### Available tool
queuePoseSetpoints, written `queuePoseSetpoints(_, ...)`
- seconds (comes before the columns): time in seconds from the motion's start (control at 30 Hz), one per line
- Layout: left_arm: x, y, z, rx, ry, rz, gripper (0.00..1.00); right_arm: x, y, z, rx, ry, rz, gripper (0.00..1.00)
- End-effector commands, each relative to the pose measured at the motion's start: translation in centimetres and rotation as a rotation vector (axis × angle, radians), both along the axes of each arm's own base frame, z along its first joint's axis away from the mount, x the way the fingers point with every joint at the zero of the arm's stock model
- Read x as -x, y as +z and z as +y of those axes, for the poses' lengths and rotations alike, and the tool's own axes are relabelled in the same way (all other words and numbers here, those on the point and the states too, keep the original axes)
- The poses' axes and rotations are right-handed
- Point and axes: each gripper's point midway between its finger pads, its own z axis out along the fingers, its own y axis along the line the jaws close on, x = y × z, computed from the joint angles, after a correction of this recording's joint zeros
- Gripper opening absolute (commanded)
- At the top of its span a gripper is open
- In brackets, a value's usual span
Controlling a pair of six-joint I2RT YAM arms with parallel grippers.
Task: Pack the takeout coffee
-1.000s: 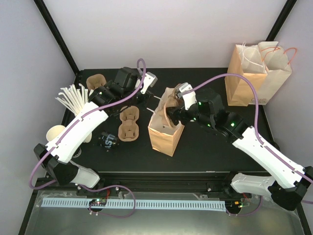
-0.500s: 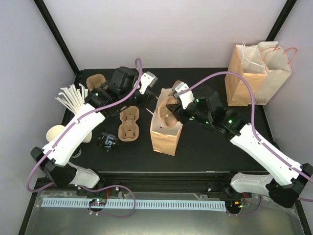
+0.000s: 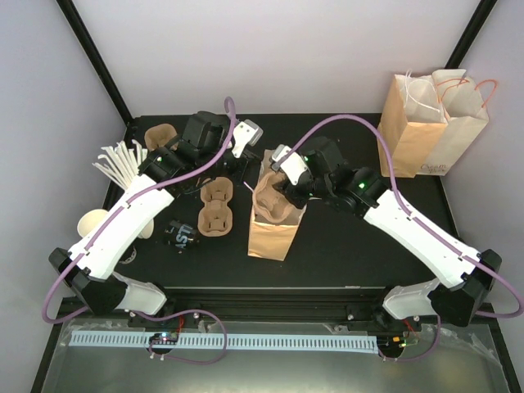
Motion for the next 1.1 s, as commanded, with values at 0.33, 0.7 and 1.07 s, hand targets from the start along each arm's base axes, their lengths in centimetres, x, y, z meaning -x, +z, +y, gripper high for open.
queuePoseSetpoints(0.33,-0.2,2.0,-0.1,0.016,-0.046,-0.075,0.01,0.4,-1.6,-1.6,0.107,0.201,-0.035,0.42)
queuePoseSetpoints(0.7,-1.1,2.1,1.4,0.006,0.009,-0.08,0.02,-0.2,-4.6,-1.0,0.226,0.244,0.093,0.4)
queuePoseSetpoints(1.07,-2.4,2.4,2.1,0.004,0.025,-0.091,0.02,-1.1,-8.1,-1.4,0.34,0.164,0.079,0.4)
